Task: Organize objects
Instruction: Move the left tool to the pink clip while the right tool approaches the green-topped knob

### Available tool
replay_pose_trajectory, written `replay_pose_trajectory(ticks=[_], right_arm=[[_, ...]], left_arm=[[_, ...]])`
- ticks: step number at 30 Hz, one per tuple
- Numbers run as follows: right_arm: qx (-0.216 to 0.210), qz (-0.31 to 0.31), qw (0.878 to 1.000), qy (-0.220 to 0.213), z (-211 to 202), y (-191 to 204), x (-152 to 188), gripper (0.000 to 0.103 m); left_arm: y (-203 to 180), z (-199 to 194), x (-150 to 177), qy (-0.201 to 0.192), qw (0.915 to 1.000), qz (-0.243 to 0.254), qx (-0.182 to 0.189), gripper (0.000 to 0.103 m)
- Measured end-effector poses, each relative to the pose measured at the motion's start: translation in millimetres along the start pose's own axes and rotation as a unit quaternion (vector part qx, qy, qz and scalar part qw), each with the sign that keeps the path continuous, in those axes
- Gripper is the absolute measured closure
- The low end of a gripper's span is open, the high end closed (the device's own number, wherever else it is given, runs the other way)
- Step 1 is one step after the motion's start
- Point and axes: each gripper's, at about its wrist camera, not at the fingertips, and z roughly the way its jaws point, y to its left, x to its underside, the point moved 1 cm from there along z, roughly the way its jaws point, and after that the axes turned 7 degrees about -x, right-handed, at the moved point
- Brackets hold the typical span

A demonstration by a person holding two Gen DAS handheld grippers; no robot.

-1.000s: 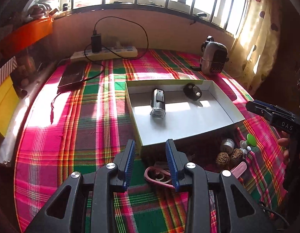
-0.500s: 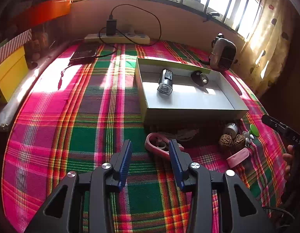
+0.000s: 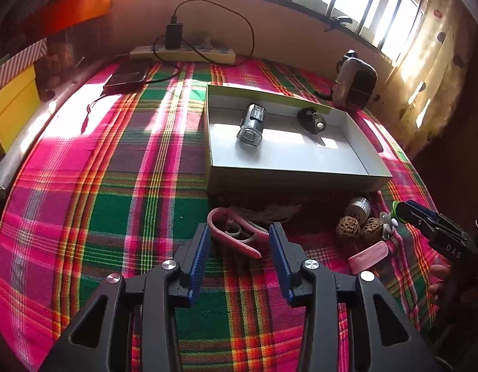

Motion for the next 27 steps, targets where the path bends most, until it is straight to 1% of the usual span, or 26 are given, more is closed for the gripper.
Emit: replay_pose_trajectory(ticks=[5,9,12,14,17,20,22,23,27], right_arm=[[0.009,-0.02,1.0,-0.005,-1,6,1,0.056],[0.01,-0.029,1.0,0.001,0,8,3,0.056],[0.018,-0.033,0.999,0.007,5,8,5,0.055],[0.014,-0.03,0.999,0.013,8,7,6,0.055],[0.021,-0.035,0.999,0.018,10,8,6,0.055],[0.029,-0.042,0.998,0.022,11,9,5,0.055],[0.037,-0.043,0.998,0.024,12,8,5,0.045],[0.042,-0.042,0.998,0.027,13,7,5,0.038],[0.041,-0.029,0.998,0.028,13,0,4,0.038]], left_arm=[[-1,3,-2,0.004,0.9998,-0.02,-0.008,0.065],[-5,1,-4,0.001,0.9997,-0.018,-0.018,0.065],[-8,7,-3,0.012,0.9995,-0.017,-0.025,0.065],[-10,8,-1,0.015,0.9995,-0.016,-0.025,0.065],[-9,7,-1,0.013,0.9993,-0.027,-0.022,0.065],[-9,9,1,0.021,0.9992,-0.019,-0.03,0.065],[-7,10,3,0.027,0.9989,-0.014,-0.035,0.065],[-5,10,5,0.029,0.9988,-0.012,-0.038,0.065],[5,8,8,0.029,0.9981,-0.011,-0.053,0.065]])
